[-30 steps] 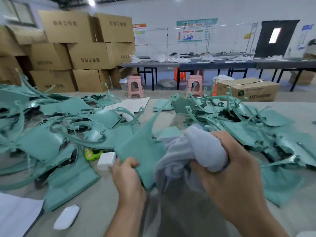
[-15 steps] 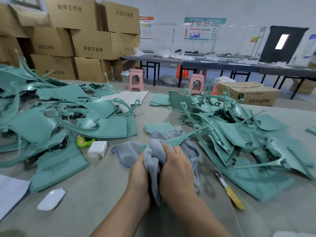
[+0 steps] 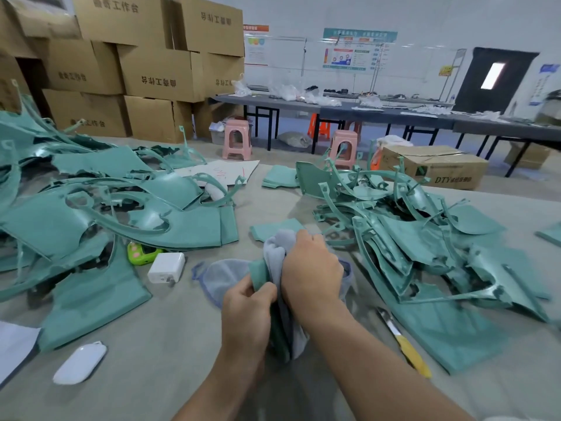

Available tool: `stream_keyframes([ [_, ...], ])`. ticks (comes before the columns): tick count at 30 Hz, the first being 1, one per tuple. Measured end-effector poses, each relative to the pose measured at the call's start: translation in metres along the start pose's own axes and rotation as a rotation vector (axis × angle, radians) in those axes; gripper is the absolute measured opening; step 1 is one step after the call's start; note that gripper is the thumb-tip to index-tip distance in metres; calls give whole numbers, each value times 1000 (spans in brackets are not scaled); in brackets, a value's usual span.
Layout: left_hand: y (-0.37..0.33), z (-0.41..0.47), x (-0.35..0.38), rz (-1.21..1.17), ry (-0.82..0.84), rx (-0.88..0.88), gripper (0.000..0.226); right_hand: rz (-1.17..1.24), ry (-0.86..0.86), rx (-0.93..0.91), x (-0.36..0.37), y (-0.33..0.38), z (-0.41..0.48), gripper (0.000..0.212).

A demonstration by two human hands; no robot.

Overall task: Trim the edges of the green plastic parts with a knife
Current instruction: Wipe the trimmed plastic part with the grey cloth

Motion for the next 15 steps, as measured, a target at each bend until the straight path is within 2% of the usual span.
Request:
stream_keyframes([
  [3, 0, -4, 3, 67, 44, 102, 35, -40, -21, 31, -7, -1, 11, 18],
  [8, -2, -12, 7, 189, 95, 293, 11, -111, -9, 56, -22, -10, 30, 25],
  [15, -5, -12, 6, 201, 92, 335, 10, -49, -24, 122, -21, -13, 35, 22],
])
Point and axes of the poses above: each hand's wrist, its own z-axis towards the middle knuckle, its own x-axis out of the palm, y = z × x, the point moved 1 cm from there along z, towards the middle knuckle, and after that the axes turned 2 degrees about -x, right-handed, at the moved point
